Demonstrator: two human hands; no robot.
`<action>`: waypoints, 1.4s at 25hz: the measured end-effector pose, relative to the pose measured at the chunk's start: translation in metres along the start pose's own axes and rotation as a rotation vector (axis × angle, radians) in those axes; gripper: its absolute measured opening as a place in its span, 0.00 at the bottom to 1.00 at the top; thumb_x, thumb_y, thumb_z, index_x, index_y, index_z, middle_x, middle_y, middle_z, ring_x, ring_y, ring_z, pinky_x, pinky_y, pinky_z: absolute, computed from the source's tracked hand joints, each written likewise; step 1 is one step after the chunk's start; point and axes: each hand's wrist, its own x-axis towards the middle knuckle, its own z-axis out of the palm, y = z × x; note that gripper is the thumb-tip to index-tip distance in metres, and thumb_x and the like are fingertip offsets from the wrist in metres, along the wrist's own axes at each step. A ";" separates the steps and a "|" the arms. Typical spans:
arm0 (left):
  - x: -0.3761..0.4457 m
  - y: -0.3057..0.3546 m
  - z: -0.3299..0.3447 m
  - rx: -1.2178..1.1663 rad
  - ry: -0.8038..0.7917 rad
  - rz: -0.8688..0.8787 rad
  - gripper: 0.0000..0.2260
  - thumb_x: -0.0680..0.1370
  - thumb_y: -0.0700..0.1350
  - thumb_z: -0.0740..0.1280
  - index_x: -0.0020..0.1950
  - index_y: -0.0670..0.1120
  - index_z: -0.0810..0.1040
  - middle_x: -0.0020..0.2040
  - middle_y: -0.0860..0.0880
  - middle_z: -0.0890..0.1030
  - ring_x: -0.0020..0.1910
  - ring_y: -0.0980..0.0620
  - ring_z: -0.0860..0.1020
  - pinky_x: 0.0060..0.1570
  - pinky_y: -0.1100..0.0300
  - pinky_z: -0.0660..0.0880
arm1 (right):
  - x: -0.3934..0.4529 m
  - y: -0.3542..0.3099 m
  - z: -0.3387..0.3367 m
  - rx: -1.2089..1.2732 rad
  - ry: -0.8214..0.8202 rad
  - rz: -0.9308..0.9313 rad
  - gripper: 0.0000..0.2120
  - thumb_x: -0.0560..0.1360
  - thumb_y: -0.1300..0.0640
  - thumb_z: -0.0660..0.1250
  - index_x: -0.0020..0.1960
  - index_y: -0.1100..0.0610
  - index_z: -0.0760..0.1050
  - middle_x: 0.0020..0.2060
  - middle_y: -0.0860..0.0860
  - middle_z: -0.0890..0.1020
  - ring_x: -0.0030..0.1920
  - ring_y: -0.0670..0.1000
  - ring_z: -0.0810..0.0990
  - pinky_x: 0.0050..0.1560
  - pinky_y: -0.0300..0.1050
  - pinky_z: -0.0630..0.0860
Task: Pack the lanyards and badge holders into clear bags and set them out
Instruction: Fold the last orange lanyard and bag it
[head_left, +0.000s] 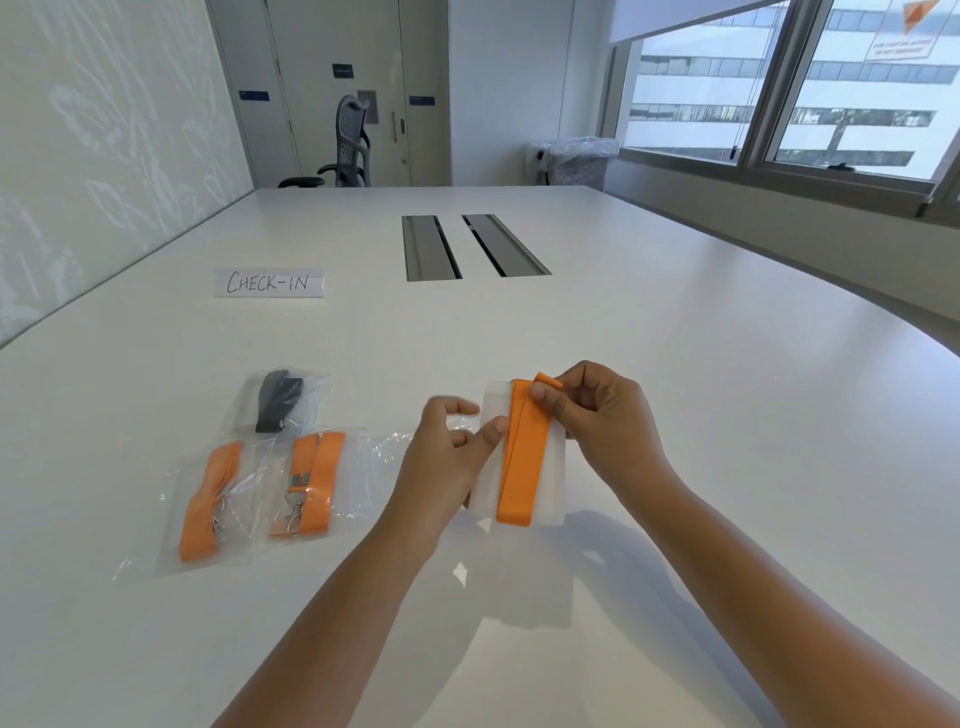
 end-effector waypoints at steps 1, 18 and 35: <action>-0.001 0.000 0.003 -0.014 -0.030 -0.035 0.13 0.76 0.54 0.63 0.53 0.46 0.70 0.48 0.43 0.79 0.47 0.44 0.79 0.43 0.50 0.77 | 0.000 0.001 0.000 -0.017 -0.014 0.004 0.11 0.70 0.51 0.72 0.33 0.50 0.72 0.31 0.51 0.79 0.34 0.49 0.77 0.39 0.50 0.78; 0.010 -0.004 -0.010 0.089 0.046 -0.048 0.13 0.80 0.52 0.56 0.48 0.43 0.70 0.43 0.46 0.76 0.44 0.44 0.76 0.37 0.49 0.78 | -0.025 -0.035 0.001 0.364 0.015 -0.143 0.11 0.68 0.51 0.70 0.38 0.59 0.74 0.33 0.52 0.84 0.36 0.50 0.84 0.34 0.38 0.77; 0.003 -0.004 -0.003 0.072 -0.026 0.159 0.14 0.76 0.45 0.64 0.56 0.53 0.62 0.44 0.52 0.76 0.46 0.45 0.79 0.43 0.48 0.80 | -0.003 -0.003 -0.005 0.217 0.135 0.150 0.10 0.70 0.57 0.72 0.35 0.59 0.73 0.34 0.53 0.82 0.35 0.48 0.83 0.32 0.39 0.79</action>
